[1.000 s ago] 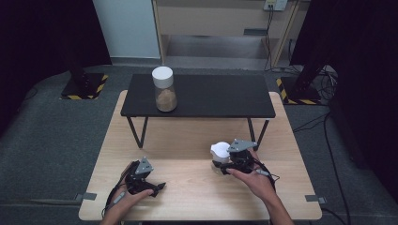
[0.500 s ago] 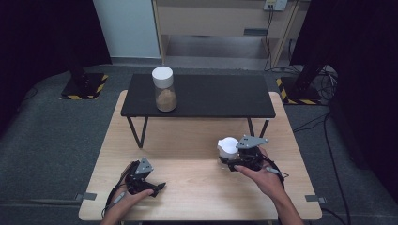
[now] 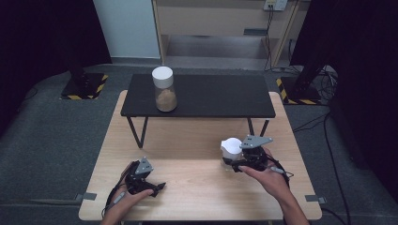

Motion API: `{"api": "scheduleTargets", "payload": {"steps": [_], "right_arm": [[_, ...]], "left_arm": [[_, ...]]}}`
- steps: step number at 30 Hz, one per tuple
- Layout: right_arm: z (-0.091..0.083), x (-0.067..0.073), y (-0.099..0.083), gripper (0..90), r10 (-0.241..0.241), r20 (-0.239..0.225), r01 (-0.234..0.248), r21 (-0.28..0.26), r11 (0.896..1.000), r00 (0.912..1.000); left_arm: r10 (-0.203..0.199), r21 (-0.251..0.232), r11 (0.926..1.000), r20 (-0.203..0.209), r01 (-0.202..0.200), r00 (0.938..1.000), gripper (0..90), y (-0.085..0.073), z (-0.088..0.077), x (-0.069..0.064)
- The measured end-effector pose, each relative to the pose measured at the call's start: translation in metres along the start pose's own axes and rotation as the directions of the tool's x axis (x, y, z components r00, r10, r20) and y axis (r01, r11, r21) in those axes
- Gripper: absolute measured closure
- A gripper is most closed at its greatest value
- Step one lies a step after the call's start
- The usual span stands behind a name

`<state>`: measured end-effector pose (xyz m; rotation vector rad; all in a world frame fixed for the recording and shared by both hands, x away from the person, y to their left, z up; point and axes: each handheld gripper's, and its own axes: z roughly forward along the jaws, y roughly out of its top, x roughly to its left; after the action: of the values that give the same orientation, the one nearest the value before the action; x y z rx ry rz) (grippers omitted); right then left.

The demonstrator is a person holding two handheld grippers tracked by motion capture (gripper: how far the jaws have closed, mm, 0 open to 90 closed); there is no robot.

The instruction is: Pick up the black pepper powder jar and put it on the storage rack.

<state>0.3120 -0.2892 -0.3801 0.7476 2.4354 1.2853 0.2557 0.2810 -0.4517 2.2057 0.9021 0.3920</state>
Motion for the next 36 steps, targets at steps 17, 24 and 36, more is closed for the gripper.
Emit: {"api": "scheduleTargets", "payload": {"steps": [17, 24, 36], "right_arm": [[-0.016, -0.010, 0.015, 31.5, -0.014, -0.052, 0.014, -0.007, 1.000, 0.9986], [-0.023, -0.013, 0.028, 31.5, -0.018, -0.062, 0.018, -0.006, 1.000, 0.9979], [-0.030, -0.017, 0.042, 31.5, -0.008, -0.070, 0.008, -0.002, 1.000, 0.9975]], "left_arm": [[0.000, 0.000, 1.0000, 0.000, 0.000, 1.0000, 0.0, 0.000, 0.000, 0.000], [0.000, 0.000, 1.0000, 0.000, 0.000, 1.0000, 0.0, 0.000, 0.000, 0.000], [-0.001, 0.000, 1.0000, -0.001, 0.001, 1.0000, 0.0, 0.000, 0.000, 0.000]]}}
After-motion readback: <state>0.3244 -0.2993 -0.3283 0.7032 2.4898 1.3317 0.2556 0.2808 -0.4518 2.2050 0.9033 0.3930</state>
